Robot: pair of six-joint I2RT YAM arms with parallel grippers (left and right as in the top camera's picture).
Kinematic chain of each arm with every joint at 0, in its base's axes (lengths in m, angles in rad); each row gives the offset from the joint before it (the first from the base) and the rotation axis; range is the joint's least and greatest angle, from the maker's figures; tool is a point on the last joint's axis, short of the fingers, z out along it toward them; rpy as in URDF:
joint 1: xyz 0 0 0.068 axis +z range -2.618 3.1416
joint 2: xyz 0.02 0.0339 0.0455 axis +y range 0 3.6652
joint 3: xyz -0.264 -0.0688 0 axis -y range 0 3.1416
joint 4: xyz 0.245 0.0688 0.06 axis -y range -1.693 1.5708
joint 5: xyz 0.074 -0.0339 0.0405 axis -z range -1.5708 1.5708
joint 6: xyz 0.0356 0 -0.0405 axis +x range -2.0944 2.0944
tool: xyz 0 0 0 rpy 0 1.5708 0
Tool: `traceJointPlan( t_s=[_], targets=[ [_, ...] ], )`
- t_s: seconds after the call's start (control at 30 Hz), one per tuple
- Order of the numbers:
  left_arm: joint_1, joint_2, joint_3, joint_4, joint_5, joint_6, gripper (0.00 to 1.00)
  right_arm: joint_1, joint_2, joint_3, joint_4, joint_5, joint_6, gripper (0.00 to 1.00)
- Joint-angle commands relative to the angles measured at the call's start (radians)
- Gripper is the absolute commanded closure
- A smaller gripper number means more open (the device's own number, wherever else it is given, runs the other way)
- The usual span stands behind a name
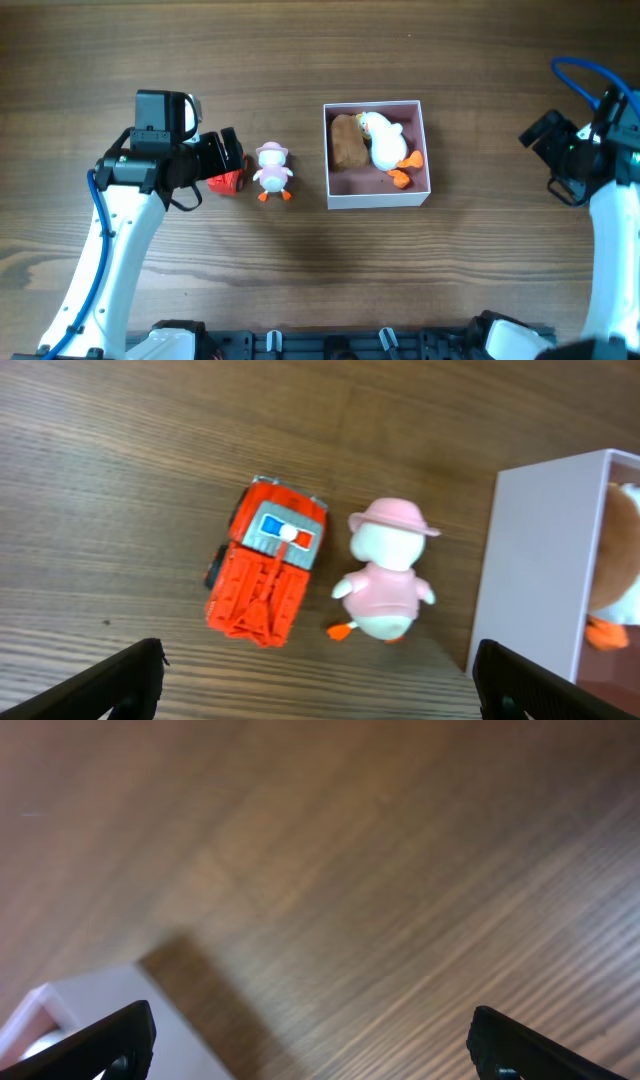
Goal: Pack container
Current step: 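Withdraw the right gripper and reach the left gripper to the red truck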
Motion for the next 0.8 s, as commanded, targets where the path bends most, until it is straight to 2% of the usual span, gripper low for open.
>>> traceJointPlan(
  t_s=[0.0, 0.17, 0.3, 0.4, 0.6, 0.77],
  targets=[
    [0.005, 0.009, 0.019, 0.045, 0.035, 0.072, 0.01, 0.002, 0.077, -0.017, -0.004, -0.031, 0.009, 0.0],
    [0.005, 0.09, 0.019, 0.102, -0.103, 0.132, 0.05, 0.002, 0.163, -0.017, -0.004, -0.031, 0.009, 0.0],
    [0.005, 0.195, 0.019, 0.099, -0.101, 0.218, 0.07, 0.002, 0.203, -0.017, 0.0, -0.031, 0.009, 0.0],
    [0.002, 0.273, 0.018, 0.092, -0.101, 0.257, 0.12, 0.002, 0.207, -0.017, 0.023, -0.031, 0.01, 0.01],
    [-0.009, 0.447, 0.018, 0.092, -0.101, 0.258, 0.14, 0.002, 0.207, -0.017, 0.1, -0.031, 0.01, 0.0],
    [-0.029, 0.512, 0.018, 0.089, -0.101, 0.285, 0.15, 0.002, 0.207, -0.017, 0.137, -0.031, 0.01, 0.0]
  ],
)
